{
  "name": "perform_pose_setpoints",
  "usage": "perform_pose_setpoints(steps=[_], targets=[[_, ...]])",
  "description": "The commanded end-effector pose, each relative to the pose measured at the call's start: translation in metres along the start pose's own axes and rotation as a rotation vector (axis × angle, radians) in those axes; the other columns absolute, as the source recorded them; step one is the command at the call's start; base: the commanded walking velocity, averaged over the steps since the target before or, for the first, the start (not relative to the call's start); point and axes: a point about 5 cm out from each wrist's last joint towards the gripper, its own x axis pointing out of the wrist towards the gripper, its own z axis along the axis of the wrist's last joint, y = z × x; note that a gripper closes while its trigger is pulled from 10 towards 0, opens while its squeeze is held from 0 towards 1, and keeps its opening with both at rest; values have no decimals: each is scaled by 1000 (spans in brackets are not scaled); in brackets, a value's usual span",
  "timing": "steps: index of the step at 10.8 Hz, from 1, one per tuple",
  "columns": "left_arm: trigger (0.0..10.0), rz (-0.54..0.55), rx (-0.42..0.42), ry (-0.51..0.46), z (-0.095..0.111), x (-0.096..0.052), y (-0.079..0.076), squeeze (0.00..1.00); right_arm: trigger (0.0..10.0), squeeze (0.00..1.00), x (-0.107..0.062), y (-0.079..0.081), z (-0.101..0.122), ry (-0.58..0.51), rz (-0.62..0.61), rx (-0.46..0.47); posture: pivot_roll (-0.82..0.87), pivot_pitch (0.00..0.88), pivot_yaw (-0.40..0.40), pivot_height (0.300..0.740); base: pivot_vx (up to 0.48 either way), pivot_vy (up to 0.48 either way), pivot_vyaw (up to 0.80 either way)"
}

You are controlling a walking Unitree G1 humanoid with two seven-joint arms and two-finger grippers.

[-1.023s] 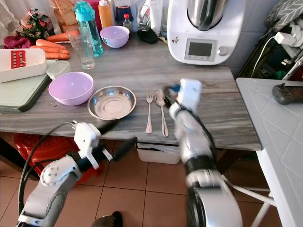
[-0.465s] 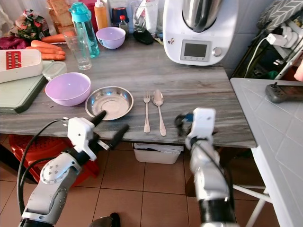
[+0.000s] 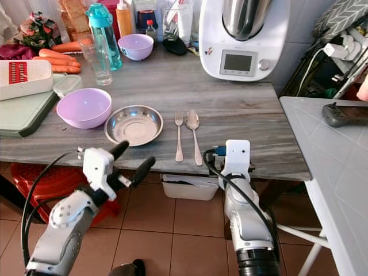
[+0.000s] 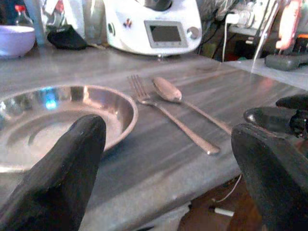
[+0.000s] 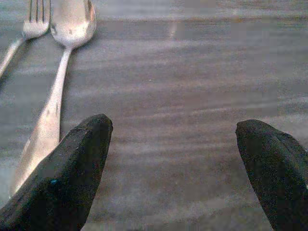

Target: Setting the table

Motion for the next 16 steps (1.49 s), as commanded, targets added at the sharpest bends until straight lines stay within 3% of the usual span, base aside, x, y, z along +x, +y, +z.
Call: perform_pose_setpoints(steps=[1, 4, 5, 6, 7, 16], targets=[[10000, -2, 6, 9, -2, -3, 2, 0, 10000, 1000, 3, 1, -1, 20, 10, -20, 85, 81, -30, 740, 0, 0, 0], [10000, -12, 8, 13, -2, -2, 1, 0, 10000, 1000, 6, 7, -4, 42, 36, -29, 88, 86, -26, 740, 0, 0, 0], [10000, -13, 7, 12, -2, -2, 1, 0, 10000, 949, 6, 8, -4, 42, 40, -35, 88, 86, -26, 740, 0, 0, 0], [10000, -12, 7, 11, -2, -2, 1, 0, 10000, 333, 7, 9, -5, 43, 44, -38, 88, 86, -26, 740, 0, 0, 0], [10000, -12, 8, 12, -3, -2, 1, 0, 10000, 0, 7, 10, -5, 46, 52, -36, 88, 86, -26, 740, 0, 0, 0], [10000, -20, 9, 11, -2, 1, 1, 0, 10000, 0, 10, 28, 1, 28, 127, -4, 92, 91, -24, 740, 0, 0, 0]])
